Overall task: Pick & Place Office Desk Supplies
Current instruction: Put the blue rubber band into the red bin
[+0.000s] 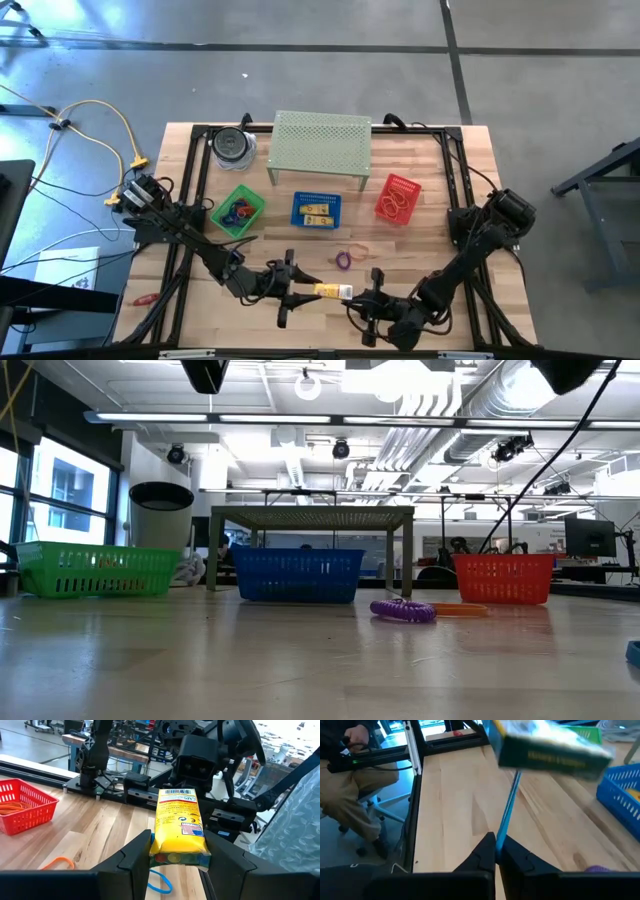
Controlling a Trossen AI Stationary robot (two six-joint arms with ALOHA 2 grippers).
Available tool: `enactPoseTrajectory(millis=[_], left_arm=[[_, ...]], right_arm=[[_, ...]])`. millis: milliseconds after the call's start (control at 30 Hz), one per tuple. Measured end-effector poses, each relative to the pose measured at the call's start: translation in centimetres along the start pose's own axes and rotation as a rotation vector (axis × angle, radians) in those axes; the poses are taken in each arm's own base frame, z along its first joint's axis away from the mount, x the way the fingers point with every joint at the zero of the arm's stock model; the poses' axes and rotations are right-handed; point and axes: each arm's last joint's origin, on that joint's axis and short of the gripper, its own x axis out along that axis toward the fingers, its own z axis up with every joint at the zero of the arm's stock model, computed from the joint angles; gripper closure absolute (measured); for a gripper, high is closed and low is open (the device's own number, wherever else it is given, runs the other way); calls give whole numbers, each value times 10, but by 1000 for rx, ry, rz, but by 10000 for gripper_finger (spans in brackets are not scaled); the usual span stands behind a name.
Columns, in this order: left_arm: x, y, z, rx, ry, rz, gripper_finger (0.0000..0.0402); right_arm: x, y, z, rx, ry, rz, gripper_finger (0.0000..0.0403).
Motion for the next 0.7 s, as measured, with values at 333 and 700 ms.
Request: enactPoseTrajectory(millis=[333,700], left_arm=[[0,0,0,0,-1,2,247],[-3,-5,5,95,-56,-11,247]], right_arm=[[-14,1,-15,38,29,-60,399],[-14,-1,-16,24,34,-81,400]])
